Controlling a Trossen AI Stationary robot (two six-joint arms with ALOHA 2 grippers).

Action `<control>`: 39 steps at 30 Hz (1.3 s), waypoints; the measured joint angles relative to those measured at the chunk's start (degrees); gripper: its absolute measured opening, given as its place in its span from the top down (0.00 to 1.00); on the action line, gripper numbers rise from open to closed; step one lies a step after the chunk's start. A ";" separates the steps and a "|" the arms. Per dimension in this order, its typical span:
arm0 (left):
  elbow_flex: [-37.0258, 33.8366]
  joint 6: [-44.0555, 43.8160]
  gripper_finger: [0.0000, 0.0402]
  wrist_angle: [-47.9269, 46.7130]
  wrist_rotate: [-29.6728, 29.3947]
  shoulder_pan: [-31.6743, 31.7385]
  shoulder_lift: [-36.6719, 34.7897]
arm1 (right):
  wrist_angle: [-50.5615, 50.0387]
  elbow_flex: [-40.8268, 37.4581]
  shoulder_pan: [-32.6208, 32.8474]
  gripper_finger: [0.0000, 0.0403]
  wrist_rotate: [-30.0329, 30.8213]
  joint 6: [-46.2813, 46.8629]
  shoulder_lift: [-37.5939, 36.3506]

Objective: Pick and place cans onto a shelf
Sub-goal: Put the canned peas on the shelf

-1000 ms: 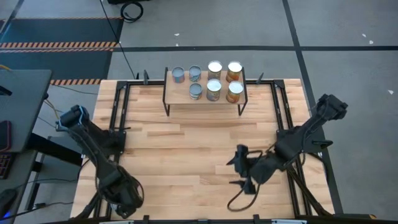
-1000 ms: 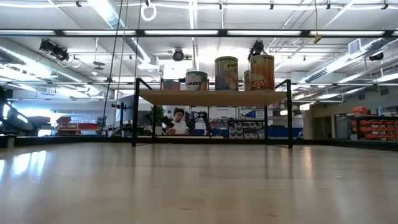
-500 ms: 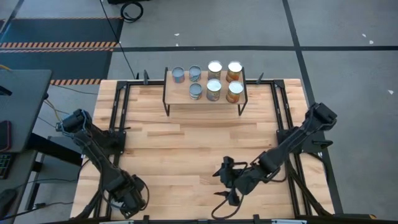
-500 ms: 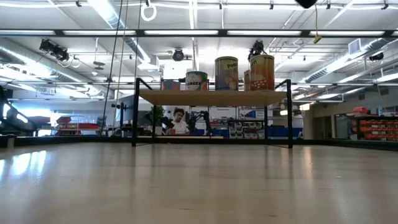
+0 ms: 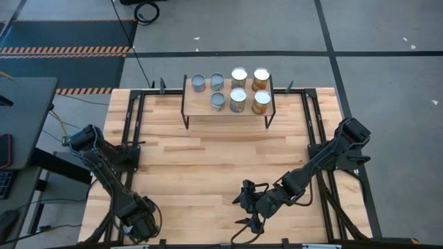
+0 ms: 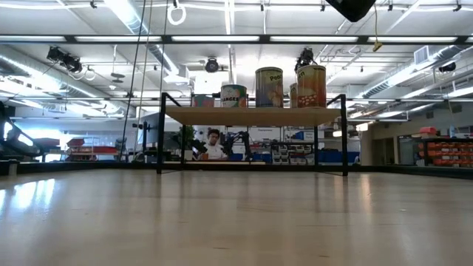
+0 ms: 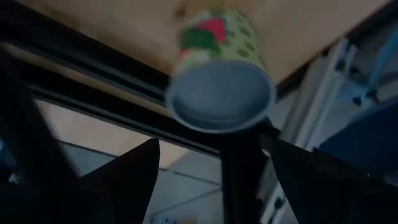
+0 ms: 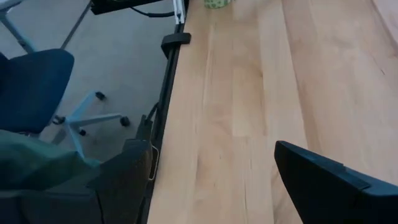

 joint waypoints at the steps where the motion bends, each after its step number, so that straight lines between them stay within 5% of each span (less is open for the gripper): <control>1: 0.00 -0.23 0.22 1.04 0.90 -0.09 0.55 | 0.01 0.01 0.00 0.14 -0.08 -0.01 0.00; 27: 0.11 7.57 0.22 3.24 1.82 -2.30 8.74 | -0.84 0.01 0.00 0.14 -1.91 1.60 0.00; 39: 0.65 4.20 0.28 2.96 -6.26 -0.77 8.78 | -1.99 0.01 0.00 0.14 -4.62 2.35 -0.56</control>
